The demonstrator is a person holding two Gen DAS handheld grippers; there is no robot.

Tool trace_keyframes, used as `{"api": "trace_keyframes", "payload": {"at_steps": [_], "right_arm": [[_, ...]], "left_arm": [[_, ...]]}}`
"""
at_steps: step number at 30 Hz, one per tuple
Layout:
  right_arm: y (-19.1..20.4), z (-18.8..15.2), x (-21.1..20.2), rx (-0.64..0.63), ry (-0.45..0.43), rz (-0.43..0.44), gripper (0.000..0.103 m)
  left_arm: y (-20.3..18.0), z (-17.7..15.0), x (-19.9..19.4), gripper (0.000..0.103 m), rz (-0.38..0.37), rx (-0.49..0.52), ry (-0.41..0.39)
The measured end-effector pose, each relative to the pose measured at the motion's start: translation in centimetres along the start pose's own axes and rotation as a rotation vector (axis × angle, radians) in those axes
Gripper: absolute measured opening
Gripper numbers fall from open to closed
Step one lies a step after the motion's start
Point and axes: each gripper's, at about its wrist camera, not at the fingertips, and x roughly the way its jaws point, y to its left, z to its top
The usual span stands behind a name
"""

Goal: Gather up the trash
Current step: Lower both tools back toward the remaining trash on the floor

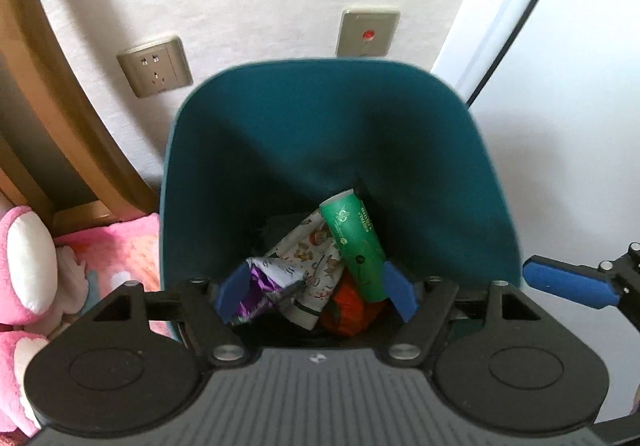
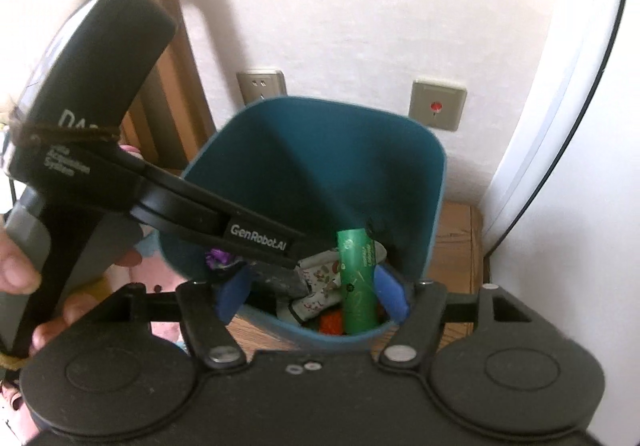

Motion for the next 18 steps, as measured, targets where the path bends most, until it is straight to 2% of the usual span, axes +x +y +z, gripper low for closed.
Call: {"api": "trace_keyframes", "payload": {"at_steps": [9,11,18], "right_arm": [[-1.8,-3.2,-7.6,0.023,-0.107,0.047,0.074],[-2.2,-4.5,-9.1,0.027,-0.125,0.059,0.075],[-2.7,-9.4,-12.3,0.034,-0.163,0.106,0.085]], "left_arm": [[-2.3,-4.0,-7.3,0.074,0.013,-0.034,-0.114],[-3.0,-5.5,-9.0,0.078,0.022,-0.040,-0.136],[-4.9,-12.5,-13.2,0.079,0.058,-0.076,-0.188]]}}
